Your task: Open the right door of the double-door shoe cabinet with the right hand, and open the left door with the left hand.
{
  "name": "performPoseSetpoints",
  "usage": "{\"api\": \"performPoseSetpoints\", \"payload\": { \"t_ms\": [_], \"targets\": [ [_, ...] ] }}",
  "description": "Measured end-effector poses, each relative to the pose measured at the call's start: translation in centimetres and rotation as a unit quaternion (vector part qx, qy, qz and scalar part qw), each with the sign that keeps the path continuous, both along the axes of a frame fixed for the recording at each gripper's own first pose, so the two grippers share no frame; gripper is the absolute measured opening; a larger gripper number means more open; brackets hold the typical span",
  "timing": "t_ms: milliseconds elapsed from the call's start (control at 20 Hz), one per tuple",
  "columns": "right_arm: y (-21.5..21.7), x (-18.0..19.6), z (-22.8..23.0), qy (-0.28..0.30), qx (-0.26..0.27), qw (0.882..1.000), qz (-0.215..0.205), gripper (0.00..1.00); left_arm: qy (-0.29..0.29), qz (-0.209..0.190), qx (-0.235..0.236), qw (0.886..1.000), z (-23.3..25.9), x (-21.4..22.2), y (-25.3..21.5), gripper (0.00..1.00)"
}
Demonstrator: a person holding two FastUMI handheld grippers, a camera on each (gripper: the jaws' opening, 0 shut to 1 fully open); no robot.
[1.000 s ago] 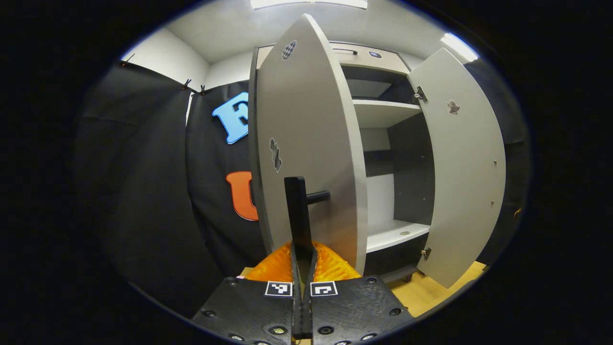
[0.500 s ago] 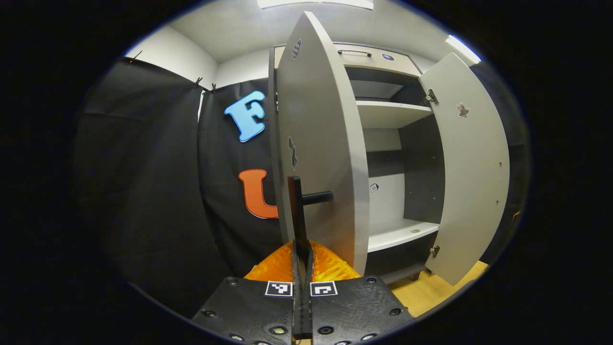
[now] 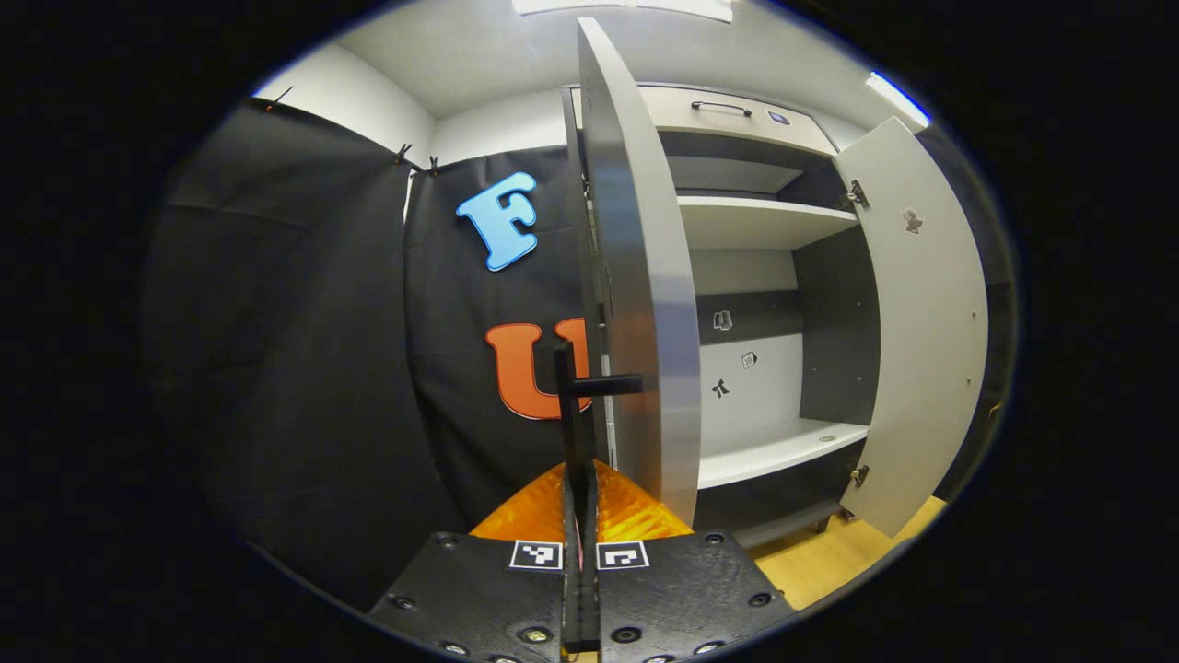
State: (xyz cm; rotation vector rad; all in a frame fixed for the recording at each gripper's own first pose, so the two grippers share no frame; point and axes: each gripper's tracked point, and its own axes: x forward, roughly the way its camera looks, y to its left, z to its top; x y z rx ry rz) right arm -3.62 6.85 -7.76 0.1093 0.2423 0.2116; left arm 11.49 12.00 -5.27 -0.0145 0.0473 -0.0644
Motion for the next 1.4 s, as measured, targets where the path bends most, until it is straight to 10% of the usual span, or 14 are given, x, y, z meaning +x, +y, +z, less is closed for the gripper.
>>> {"api": "performPoseSetpoints", "payload": {
  "t_ms": [600,650,700,1000,1400],
  "targets": [
    [0.7,0.1,-0.5,0.006,-0.005,1.0,0.005,1.0,-0.004,-0.025,0.0,1.0,-0.2,0.4,1.5,0.01],
    [0.8,-0.1,-0.4,0.006,-0.005,1.0,0.005,1.0,-0.003,-0.02,-0.003,1.0,-0.2,0.2,2.0,0.05],
    [0.8,-0.1,-0.3,0.005,-0.005,1.0,0.005,1.0,0.0,-0.015,-0.009,1.0,-0.3,0.2,2.5,0.35],
    [1.2,-0.1,0.0,0.004,-0.008,1.0,0.01,1.0,0.001,0.008,-0.021,1.0,-0.7,-0.6,4.3,0.86],
    [1.5,0.1,0.6,-0.006,-0.009,1.0,0.019,1.0,0.008,0.044,0.012,0.999,-0.4,-5.4,6.4,0.96]
  ]
}}
